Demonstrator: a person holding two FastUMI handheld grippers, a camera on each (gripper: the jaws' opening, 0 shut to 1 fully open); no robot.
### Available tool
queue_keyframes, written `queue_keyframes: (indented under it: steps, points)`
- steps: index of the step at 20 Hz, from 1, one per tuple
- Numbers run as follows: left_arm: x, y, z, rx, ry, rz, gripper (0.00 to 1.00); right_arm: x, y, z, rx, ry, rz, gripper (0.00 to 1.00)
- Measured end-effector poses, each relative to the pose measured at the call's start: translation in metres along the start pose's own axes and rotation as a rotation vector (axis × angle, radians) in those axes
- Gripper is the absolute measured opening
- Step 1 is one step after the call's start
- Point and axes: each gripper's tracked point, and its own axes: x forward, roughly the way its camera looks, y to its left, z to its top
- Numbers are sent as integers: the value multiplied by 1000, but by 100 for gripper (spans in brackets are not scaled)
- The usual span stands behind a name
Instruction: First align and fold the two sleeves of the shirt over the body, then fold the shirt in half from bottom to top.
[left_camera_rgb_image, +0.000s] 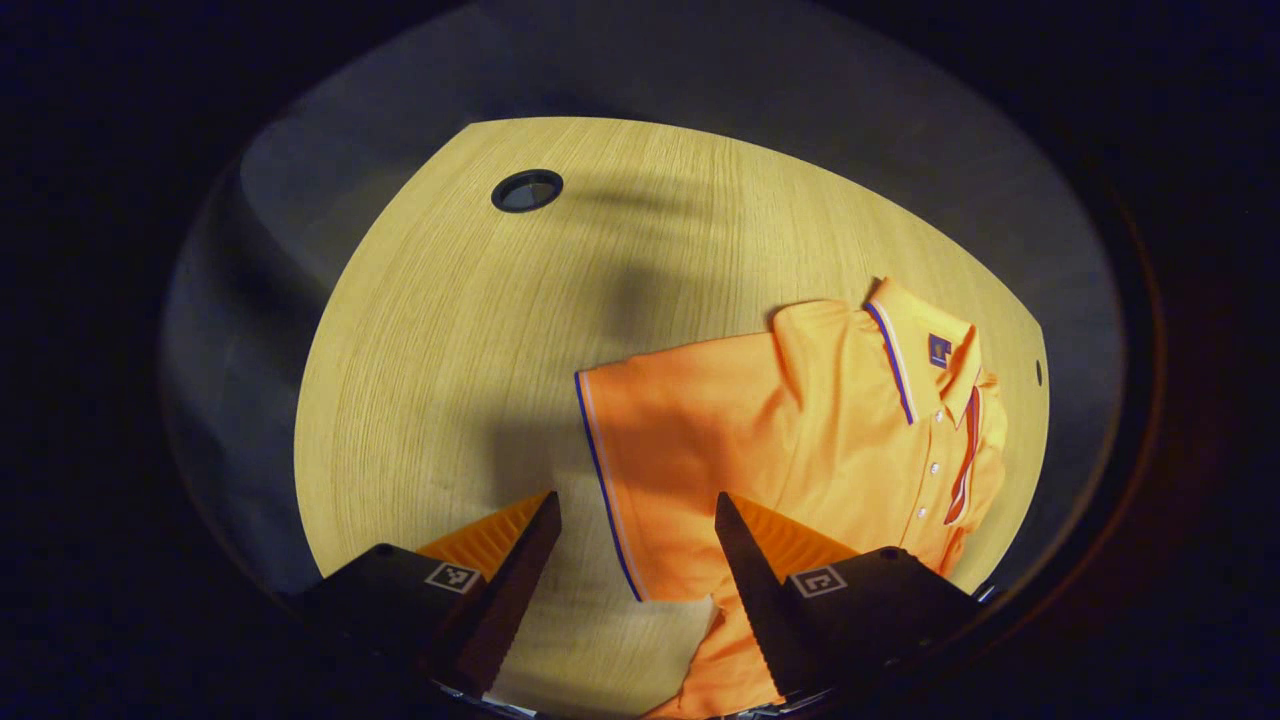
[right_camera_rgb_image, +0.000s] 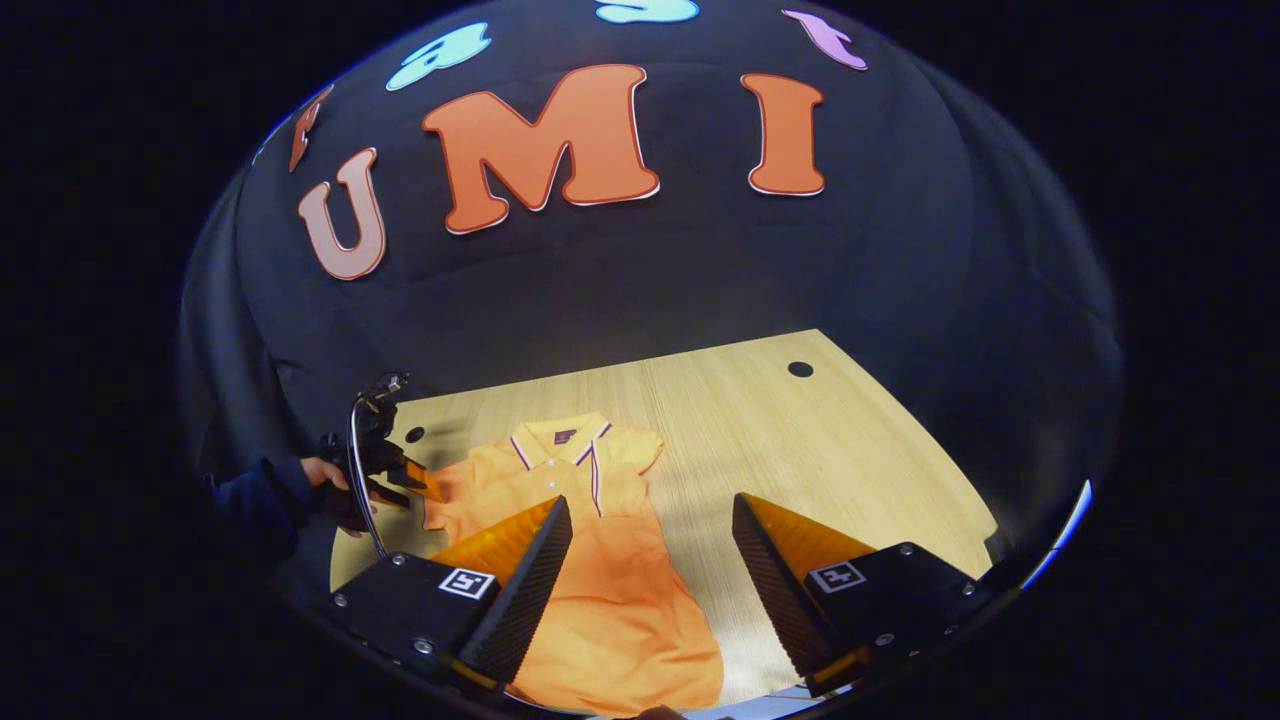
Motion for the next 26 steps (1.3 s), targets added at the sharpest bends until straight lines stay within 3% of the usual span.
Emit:
queue_keyframes:
  steps: [2, 4, 5, 7, 11, 17, 23, 26]
  points:
    - [7, 4, 1, 31, 26, 42, 95, -7, -6, -4, 20, -1, -14, 98]
    - [10, 0, -3, 42, 61, 50, 88, -11, -12, -6, 39, -6, -26, 99]
    - [12, -1, 2, 62, 47, 47, 80, -11, -17, -7, 47, -7, -39, 99]
    - [8, -6, -1, 96, 61, 35, 75, -11, -25, -8, 62, -7, -55, 98]
    - [8, -22, 3, 104, 35, -20, 12, -8, -30, -15, 85, 5, -59, 99]
    - [-36, -60, 35, 264, -116, -73, 12, -8, -36, -26, 97, 26, -73, 99]
    - [-47, -120, 36, 372, -137, -118, 12, -15, -41, -30, 86, 30, -99, 99]
    - [-49, -165, 32, 410, -151, -218, 13, -20, -46, -35, 102, 31, -121, 99]
